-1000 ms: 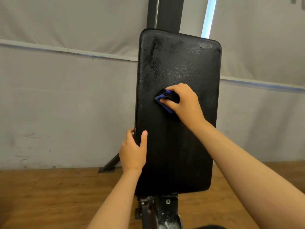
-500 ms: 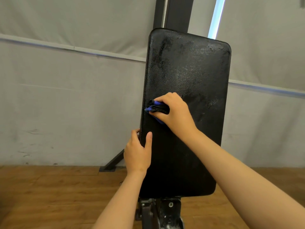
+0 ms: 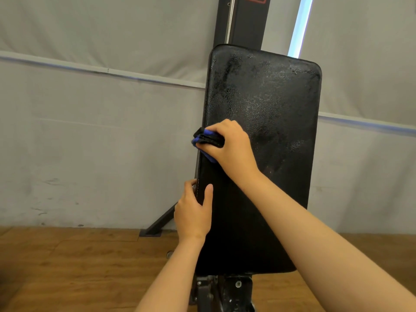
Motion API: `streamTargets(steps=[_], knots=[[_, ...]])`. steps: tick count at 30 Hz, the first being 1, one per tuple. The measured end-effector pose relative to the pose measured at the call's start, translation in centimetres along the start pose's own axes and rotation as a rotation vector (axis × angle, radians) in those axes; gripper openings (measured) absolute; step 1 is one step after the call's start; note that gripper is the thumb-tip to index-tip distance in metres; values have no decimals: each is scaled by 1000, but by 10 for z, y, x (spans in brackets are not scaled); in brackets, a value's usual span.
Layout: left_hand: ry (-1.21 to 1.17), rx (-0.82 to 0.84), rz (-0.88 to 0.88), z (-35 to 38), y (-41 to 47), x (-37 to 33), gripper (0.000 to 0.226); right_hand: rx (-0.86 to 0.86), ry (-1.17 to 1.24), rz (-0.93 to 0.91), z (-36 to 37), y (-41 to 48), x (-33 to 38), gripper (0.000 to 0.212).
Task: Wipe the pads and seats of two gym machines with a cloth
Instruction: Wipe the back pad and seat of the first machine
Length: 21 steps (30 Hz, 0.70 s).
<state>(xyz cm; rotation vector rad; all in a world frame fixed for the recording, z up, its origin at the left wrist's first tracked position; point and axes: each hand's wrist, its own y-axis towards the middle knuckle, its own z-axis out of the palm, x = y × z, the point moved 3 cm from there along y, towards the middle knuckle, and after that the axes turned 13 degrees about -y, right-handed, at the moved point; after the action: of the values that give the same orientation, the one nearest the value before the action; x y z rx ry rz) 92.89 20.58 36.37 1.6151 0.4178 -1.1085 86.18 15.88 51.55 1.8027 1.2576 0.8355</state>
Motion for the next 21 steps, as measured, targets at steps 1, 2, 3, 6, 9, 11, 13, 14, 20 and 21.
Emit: streamTargets(steps=[1,2,3,6,9,11,13,14,20,21], knots=[[-2,6,-5,0,1,-1,77,41,-15,-23,2,-7,0,28],[-17,16,-13,0,1,-1,77,78,-30,-42,3,-13,0,29],[-42,25,-22,0,0,-1,78,109,-38,-58,3,-20,0,31],[-109,28,-82,-1,-11,4,78,160,-48,-88,-1,-30,-5,33],[-90,15,-129,-3,-34,15,74,95,-63,-52,-9,-19,-14,34],[-33,13,-111,-5,-40,22,77,-9,-55,16,-15,-8,-20,30],[-8,5,-108,-6,-38,26,78,-68,-39,73,-16,-2,-21,27],[4,1,-110,-5,-36,26,79,-74,-37,78,-14,-3,-20,26],[34,-8,-94,-7,-38,21,77,44,-18,-35,4,-48,-7,40],[32,-4,-94,-7,-39,21,77,80,-25,-55,5,-57,-8,42]])
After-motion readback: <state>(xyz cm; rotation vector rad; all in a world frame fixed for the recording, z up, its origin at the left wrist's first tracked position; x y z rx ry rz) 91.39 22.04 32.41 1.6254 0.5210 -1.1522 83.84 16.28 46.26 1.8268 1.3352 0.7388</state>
